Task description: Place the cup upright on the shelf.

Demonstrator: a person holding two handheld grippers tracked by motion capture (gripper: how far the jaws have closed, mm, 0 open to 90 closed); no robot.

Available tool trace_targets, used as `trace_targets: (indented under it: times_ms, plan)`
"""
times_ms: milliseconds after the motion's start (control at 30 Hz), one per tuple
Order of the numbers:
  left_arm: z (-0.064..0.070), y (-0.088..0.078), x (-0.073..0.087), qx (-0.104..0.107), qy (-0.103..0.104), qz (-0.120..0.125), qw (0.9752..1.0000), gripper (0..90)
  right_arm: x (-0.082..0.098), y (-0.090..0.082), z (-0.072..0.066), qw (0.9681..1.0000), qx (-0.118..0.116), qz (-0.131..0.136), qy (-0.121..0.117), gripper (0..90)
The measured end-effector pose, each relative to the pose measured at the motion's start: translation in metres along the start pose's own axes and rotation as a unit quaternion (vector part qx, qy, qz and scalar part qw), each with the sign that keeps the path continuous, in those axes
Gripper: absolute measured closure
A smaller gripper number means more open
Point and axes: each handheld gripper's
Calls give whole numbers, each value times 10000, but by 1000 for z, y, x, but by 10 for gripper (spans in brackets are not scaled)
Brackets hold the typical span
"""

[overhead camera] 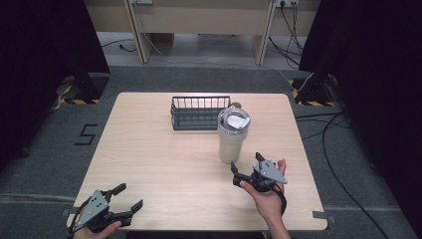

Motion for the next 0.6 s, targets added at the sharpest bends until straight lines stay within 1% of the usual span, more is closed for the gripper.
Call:
trace_targets:
  times_ms: [167, 233, 300, 467, 600]
  plan:
    - [-1, -1, 0, -1, 15, -4, 10000, 145, -3, 11, -1, 10000, 7, 29, 42, 82]
    - [0, -1, 0, 8, 19, -3, 10000, 145, -3, 16, -2, 10000, 11, 25, -71, 83]
    - [0, -1, 0, 16, 42, -3, 10000, 145, -4, 21, -1, 10000, 8, 24, -45, 82]
    - [-1, -1, 0, -9, 29, -14, 10000, 145, -6, 31, -2, 9999, -37, 37, -101, 57]
    - [0, -1, 0, -4, 24, -6, 10000, 145, -9, 39, 0, 10000, -38, 66, -20, 49]
Point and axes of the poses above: each handheld gripper's, and its own axes: y roughly forward along the jaws, x roughly out of its underside, z roughly to its right, and after that the axes turned 12 degrees about z, right-handed
